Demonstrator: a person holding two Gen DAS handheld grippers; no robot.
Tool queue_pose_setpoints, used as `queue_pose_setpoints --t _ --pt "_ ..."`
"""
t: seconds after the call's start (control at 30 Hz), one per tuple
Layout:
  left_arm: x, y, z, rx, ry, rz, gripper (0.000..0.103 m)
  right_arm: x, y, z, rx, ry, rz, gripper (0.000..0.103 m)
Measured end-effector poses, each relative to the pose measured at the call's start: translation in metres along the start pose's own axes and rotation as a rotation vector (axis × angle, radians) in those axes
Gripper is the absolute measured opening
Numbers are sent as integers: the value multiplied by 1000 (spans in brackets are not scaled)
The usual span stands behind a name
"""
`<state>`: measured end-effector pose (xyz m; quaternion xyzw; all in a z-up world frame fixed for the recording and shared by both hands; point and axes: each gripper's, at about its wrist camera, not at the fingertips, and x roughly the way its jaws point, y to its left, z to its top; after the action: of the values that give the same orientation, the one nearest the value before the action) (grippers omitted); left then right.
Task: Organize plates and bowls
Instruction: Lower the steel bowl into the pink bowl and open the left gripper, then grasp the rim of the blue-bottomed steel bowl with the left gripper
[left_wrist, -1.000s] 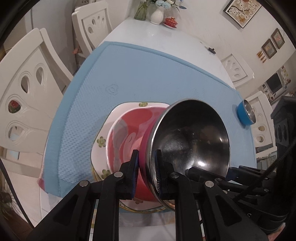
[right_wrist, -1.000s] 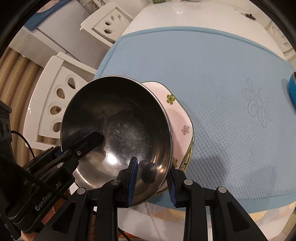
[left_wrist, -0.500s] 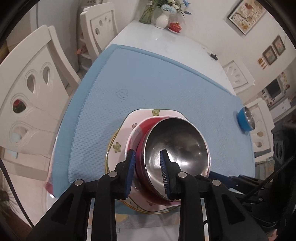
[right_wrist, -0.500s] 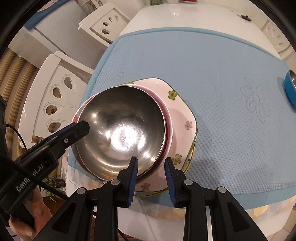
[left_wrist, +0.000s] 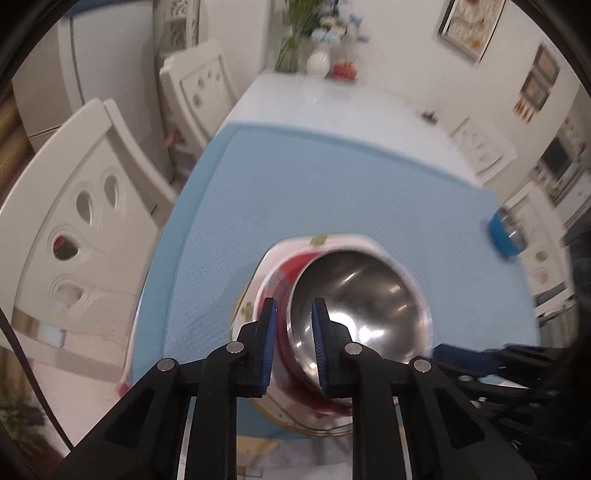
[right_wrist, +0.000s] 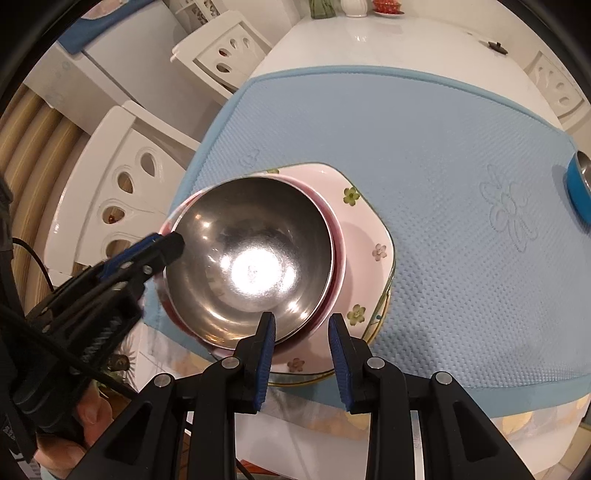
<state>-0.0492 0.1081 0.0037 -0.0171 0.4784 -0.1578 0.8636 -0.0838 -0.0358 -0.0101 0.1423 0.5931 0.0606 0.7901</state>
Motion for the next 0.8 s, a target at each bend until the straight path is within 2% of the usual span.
queue_pose_setpoints --t 0.13,0.3,0.53,0.73,0.8 --pt "-13 11 11 -46 -37 11 16 -13 -9 2 -5 -28 18 29" --pt "-19 2 22 -35 -58 41 16 -24 -21 3 -1 -39 42 29" --pt "-20 -56 36 52 -77 16 16 -48 -50 2 12 -60 58 29" --pt "-12 -125 58 126 -70 -58 18 -79 -98 8 70 -110 48 29" --pt "-6 -152 67 142 -64 -100 26 -88 -119 11 102 -123 37 29"
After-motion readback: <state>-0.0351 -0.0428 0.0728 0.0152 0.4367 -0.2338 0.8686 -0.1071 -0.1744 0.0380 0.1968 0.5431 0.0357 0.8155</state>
